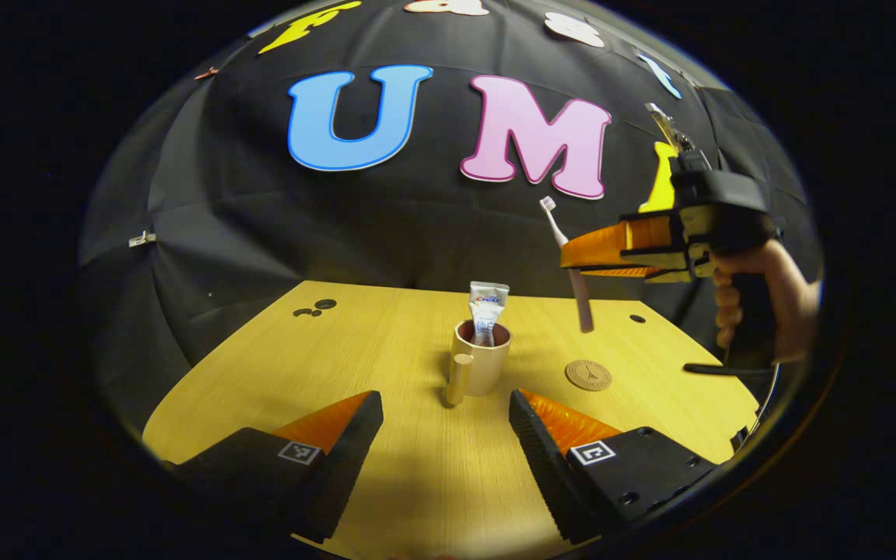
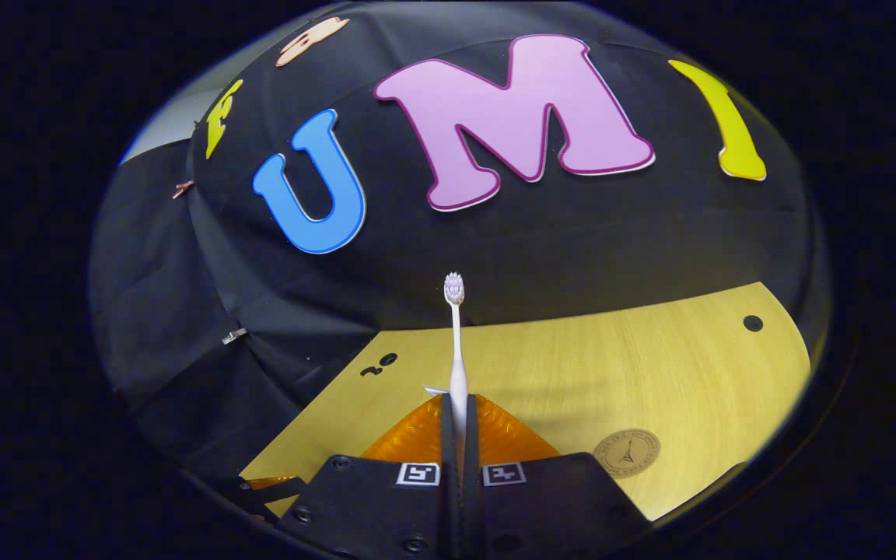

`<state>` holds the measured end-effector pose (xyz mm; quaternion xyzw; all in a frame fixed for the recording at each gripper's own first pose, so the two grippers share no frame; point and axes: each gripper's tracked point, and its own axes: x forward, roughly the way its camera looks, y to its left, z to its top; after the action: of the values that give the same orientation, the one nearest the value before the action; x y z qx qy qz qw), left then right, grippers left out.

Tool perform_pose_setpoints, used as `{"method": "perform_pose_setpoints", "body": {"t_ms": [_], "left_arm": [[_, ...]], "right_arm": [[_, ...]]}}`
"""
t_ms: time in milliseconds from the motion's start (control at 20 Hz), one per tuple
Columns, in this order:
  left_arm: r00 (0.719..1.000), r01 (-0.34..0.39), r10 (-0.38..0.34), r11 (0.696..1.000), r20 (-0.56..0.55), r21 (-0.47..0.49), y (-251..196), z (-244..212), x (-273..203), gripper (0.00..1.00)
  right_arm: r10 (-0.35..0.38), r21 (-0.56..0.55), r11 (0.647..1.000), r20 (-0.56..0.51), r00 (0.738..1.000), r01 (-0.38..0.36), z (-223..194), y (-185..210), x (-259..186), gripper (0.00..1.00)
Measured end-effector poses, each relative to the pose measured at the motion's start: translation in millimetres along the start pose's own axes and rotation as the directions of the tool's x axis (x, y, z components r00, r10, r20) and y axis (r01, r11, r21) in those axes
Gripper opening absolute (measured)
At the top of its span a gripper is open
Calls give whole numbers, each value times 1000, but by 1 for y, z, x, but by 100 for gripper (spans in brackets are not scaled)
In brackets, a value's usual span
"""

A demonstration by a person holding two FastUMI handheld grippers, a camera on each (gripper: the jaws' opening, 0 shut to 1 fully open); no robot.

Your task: Put the toothbrush and toothpaste on the desktop into the cup, then pick up the cup and place it on the coaster on the desktop.

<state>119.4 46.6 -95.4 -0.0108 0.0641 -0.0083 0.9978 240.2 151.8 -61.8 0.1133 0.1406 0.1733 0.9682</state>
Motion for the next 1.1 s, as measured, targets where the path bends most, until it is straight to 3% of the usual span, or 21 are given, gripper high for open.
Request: {"method": "perform_pose_setpoints", "body": {"t_ms": [300, 550, 1100], "left_arm": [[999, -38, 38, 999, 14, 3, 29, 3, 4, 98], [997, -78, 78, 997, 14, 5, 50, 0, 10, 98], [996, -83, 83, 996, -10, 11, 55, -22, 19, 98]], "right_arm": [[9, -26, 1000, 107, 994, -6, -3, 17, 52, 5], [-11, -38, 999, 153, 988, 17, -16, 7, 83, 5], [29, -215, 976, 275, 961, 32, -26, 17, 86, 10]]}}
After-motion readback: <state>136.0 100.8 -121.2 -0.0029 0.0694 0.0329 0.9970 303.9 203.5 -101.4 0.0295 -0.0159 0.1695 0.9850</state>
